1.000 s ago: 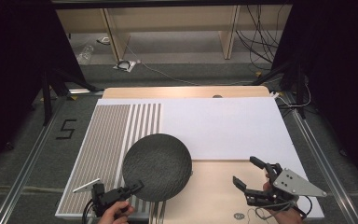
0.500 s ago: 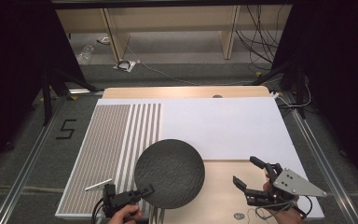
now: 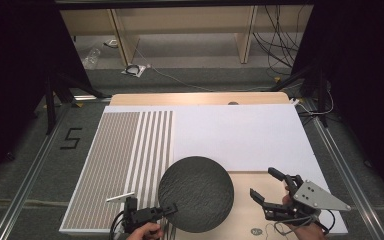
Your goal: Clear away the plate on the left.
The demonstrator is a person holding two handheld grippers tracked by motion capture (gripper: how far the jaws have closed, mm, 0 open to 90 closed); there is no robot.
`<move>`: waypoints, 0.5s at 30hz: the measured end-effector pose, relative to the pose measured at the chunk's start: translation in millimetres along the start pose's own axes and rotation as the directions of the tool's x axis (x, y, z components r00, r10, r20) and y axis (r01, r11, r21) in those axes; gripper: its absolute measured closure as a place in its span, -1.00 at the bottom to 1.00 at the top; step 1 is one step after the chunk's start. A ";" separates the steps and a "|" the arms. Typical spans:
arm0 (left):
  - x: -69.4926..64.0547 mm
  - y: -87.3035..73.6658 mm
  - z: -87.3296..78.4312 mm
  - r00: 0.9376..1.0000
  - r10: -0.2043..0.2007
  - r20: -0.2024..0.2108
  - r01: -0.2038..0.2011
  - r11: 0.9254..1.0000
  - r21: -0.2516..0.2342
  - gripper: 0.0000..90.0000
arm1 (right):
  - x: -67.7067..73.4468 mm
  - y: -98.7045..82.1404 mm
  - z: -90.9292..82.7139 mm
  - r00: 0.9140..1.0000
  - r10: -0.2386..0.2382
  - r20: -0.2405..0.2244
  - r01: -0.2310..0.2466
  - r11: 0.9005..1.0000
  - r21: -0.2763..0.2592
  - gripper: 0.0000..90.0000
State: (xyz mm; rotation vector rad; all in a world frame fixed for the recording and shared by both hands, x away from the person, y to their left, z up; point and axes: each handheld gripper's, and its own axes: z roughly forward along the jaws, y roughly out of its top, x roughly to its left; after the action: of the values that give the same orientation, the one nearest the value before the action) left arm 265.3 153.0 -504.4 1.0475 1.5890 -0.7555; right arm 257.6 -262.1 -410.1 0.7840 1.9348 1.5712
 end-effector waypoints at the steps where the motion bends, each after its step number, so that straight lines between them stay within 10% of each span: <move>1: -0.4 -0.6 1.6 1.000 0.003 -0.002 -0.003 1.000 0.009 0.88 | 0.1 0.0 -0.1 1.000 -0.002 0.000 0.002 1.000 0.002 -0.57; 15: -3.9 -5.4 19.9 0.999 0.033 -0.017 -0.032 0.996 0.084 0.88 | -0.1 0.2 -0.6 1.000 0.000 0.000 0.000 1.000 0.003 -0.57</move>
State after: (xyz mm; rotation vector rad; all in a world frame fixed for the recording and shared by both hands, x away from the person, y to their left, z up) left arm 268.9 132.4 -506.1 1.1413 1.5633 -0.7983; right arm 257.3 -262.5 -409.8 0.7851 1.9374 1.5694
